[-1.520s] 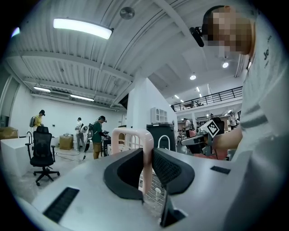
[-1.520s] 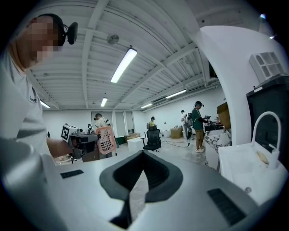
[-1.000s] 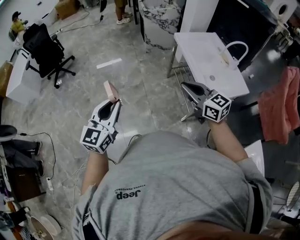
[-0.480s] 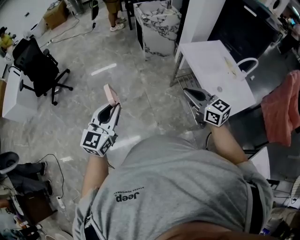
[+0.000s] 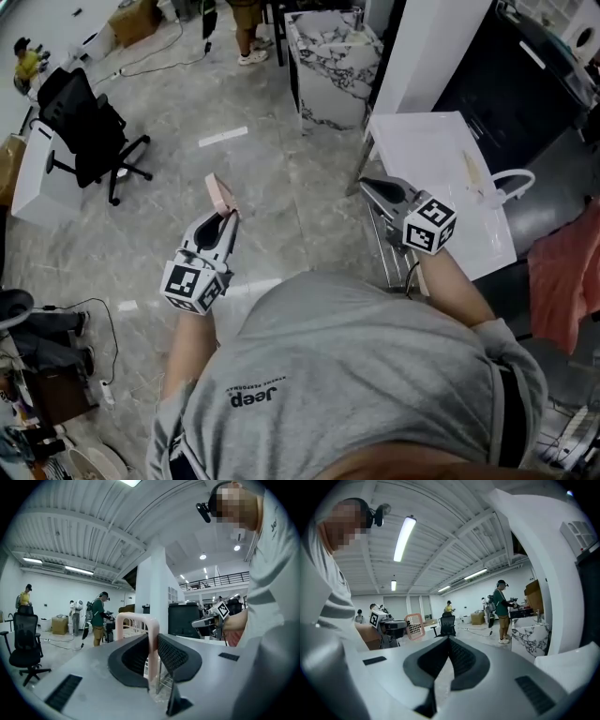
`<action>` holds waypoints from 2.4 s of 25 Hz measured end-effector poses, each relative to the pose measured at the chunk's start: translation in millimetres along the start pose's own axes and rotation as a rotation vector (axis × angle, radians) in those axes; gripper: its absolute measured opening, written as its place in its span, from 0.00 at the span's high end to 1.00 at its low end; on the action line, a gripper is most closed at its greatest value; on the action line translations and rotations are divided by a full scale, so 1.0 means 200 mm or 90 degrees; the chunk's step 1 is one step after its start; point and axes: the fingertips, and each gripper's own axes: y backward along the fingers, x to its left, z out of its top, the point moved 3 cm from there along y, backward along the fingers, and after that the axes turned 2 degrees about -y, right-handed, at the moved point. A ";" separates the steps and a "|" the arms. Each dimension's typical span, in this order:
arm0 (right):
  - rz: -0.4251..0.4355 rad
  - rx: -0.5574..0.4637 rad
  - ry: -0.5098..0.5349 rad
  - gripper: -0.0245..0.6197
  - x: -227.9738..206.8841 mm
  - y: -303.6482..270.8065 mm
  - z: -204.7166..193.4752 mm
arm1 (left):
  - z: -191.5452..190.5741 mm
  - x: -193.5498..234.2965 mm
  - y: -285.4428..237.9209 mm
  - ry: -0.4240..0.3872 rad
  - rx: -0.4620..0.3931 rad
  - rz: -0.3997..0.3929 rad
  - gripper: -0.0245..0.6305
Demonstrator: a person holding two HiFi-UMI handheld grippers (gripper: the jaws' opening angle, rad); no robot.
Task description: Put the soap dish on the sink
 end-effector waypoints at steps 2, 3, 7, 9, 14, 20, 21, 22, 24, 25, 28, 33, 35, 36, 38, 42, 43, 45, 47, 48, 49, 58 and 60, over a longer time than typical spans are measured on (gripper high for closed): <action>0.022 0.011 0.007 0.88 -0.11 -0.01 0.04 | 0.02 -0.02 -0.11 0.008 -0.002 0.018 0.87; 0.033 0.015 0.011 0.88 -0.16 -0.02 0.06 | 0.03 -0.02 -0.15 0.011 -0.003 0.027 0.87; 0.064 0.020 0.017 0.88 -0.32 -0.01 0.12 | 0.08 -0.08 -0.32 0.021 -0.010 0.047 0.87; 0.073 0.021 0.019 0.88 -0.37 0.00 0.13 | 0.09 -0.12 -0.39 0.020 -0.006 0.045 0.87; 0.074 0.018 0.022 0.88 -0.42 0.08 0.11 | 0.08 -0.18 -0.46 0.024 -0.007 0.041 0.87; 0.060 0.019 0.019 0.88 -0.43 0.13 0.09 | 0.07 -0.19 -0.48 0.011 0.000 0.035 0.87; 0.057 0.019 0.018 0.88 -0.42 0.12 0.09 | 0.07 -0.18 -0.46 0.007 0.003 0.034 0.87; 0.053 0.018 0.018 0.88 -0.41 0.11 0.10 | 0.07 -0.16 -0.45 0.004 0.005 0.034 0.87; 0.045 0.014 0.019 0.88 -0.39 0.08 0.11 | 0.07 -0.11 -0.44 0.001 0.003 0.031 0.87; 0.042 0.011 0.017 0.88 -0.38 0.06 0.12 | 0.07 -0.09 -0.43 -0.001 0.001 0.028 0.87; 0.024 0.005 0.009 0.88 -0.34 0.03 0.11 | 0.05 -0.03 -0.41 -0.011 0.003 0.013 0.87; -0.028 -0.025 -0.011 0.88 -0.27 -0.01 0.12 | 0.03 0.10 -0.31 -0.064 0.023 -0.019 0.87; -0.047 -0.033 -0.011 0.88 -0.25 -0.04 0.13 | 0.04 0.17 -0.30 -0.094 0.031 -0.038 0.87; -0.057 -0.037 -0.012 0.88 -0.24 -0.06 0.13 | 0.04 0.20 -0.30 -0.110 0.037 -0.050 0.87; -0.081 -0.047 -0.014 0.88 -0.21 -0.08 0.14 | 0.05 0.24 -0.32 -0.149 0.046 -0.082 0.87; -0.145 -0.071 -0.027 0.88 -0.22 0.01 0.14 | 0.09 0.18 -0.47 -0.254 0.058 -0.175 0.87; -0.159 -0.077 -0.031 0.88 -0.24 0.05 0.14 | 0.11 0.13 -0.53 -0.280 0.060 -0.198 0.87; -0.184 -0.091 -0.035 0.88 -0.28 0.17 0.12 | 0.14 0.01 -0.67 -0.327 0.058 -0.242 0.87; -0.212 -0.105 -0.037 0.88 -0.33 0.32 0.10 | 0.17 -0.16 -0.81 -0.378 0.056 -0.289 0.87; -0.228 -0.112 -0.039 0.88 -0.35 0.41 0.08 | 0.18 -0.26 -0.89 -0.408 0.055 -0.314 0.87; -0.243 -0.118 -0.042 0.88 -0.38 0.51 0.06 | 0.19 -0.37 -0.97 -0.438 0.055 -0.338 0.87; -0.397 -0.157 -0.083 0.88 -0.63 1.41 -0.20 | 0.21 -1.50 -1.57 -0.630 0.021 -0.593 0.87; -0.436 -0.166 -0.094 0.88 -0.66 1.61 -0.27 | 0.18 -1.75 -1.66 -0.667 0.012 -0.650 0.87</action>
